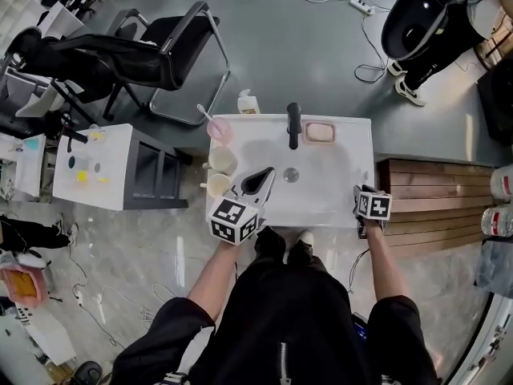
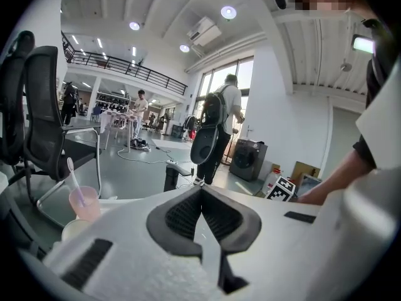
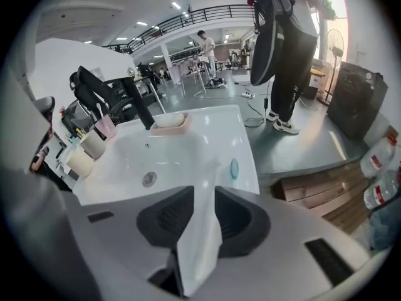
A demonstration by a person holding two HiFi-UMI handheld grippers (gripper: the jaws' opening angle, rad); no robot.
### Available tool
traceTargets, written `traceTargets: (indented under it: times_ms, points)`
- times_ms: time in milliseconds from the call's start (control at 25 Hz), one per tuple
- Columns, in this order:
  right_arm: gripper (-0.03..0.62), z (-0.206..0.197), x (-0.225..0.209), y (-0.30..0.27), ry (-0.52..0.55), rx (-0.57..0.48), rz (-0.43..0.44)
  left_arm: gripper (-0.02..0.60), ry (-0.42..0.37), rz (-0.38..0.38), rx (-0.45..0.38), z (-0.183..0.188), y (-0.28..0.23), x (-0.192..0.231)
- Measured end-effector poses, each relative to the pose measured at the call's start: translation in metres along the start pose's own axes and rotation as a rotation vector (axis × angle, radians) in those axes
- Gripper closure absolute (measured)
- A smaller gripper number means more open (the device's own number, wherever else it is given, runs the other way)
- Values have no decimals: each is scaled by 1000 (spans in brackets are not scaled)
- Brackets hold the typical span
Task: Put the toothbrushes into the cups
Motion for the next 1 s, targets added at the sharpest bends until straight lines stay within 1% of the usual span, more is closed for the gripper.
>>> traceTargets:
  times_ms: [200, 520, 600, 680, 720, 880, 1000]
  points:
    - [482, 2, -4, -14, -2, 55, -31, 580, 15, 27, 1, -2, 4, 16]
    - [478, 1, 0, -29, 11, 115, -53, 580, 33, 57, -7, -3, 12, 37]
    - [499, 2, -1, -28, 24, 129, -81, 580, 34, 58, -8, -3, 14, 39]
    - [536, 3, -3, -28, 37, 147, -102, 580, 34, 58, -7, -3, 14, 40]
    - [539, 3, -4, -28, 37, 156, -105, 580, 34, 58, -7, -4, 14, 41]
    - [543, 2, -5, -28, -3, 166, -92, 580, 35, 60, -8, -4, 16, 40]
    - [543, 2, -3, -27, -37, 145, -73, 580, 35, 63, -16, -3, 18, 41]
Point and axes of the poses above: the fingertips, and each gripper's own axes: y backward along the fingers, x to its left, z out of its top, the point moved 2 cm from there along y, backward along the fingers, and after that the axes turned 12 degrees about x, right-handed, at the moved point
